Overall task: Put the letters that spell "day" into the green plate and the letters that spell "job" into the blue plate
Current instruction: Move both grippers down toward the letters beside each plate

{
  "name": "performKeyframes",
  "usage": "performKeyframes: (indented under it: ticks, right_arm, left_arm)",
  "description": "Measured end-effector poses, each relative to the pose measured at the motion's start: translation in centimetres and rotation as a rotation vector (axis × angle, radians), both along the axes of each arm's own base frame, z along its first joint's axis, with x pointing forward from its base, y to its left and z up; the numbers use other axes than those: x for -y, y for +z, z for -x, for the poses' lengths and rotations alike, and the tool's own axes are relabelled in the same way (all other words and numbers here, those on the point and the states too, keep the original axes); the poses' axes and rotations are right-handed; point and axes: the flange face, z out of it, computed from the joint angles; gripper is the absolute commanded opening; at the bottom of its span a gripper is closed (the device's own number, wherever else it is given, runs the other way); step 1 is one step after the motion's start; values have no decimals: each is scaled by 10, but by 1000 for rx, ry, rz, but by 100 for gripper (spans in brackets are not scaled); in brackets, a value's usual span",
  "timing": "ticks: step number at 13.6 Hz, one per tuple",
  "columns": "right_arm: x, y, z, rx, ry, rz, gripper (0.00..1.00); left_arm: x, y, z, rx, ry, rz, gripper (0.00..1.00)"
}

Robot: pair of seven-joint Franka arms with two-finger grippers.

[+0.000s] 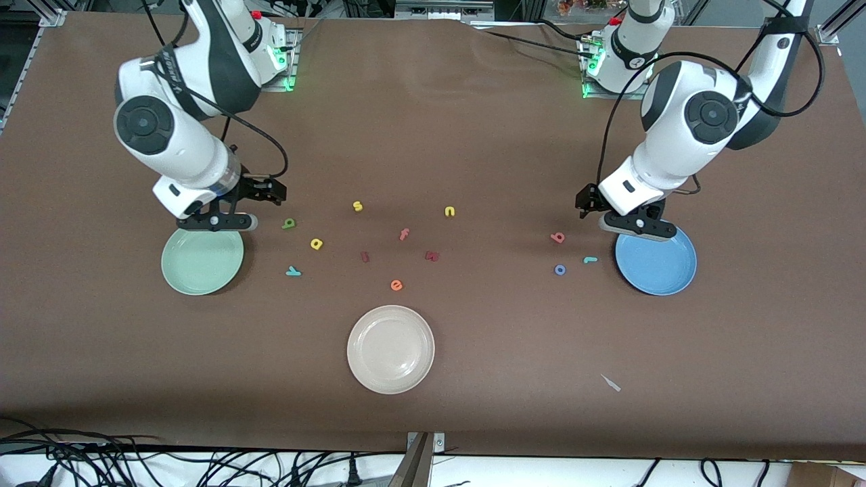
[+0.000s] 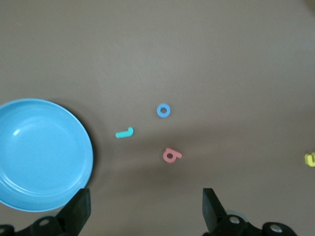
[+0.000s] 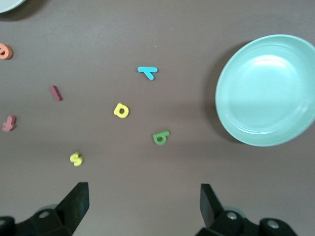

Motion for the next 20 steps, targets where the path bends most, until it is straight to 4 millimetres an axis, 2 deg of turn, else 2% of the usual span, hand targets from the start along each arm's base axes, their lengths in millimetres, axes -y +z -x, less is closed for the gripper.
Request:
performKeyframes:
  ticks: [3, 8, 12, 16, 20]
  right_arm:
    - [-1, -48, 19, 38, -18, -14, 100]
    - [6, -101, 44, 67, -76, -26, 100]
    - [9, -144, 55, 74, -108, -39, 100]
    - [12, -168, 57, 58, -117, -40, 99]
    - [16, -185, 55, 55, -79, -20, 96]
  left_arm:
    - [9, -39, -3, -28, -15, 9, 100]
    - [39, -96, -5, -10, -51, 34, 100]
    - [42, -133, -4, 4, -49, 42, 100]
    - [44, -164, 8, -5, -69, 34, 100]
    - [43, -181, 20, -11, -135, -9, 100]
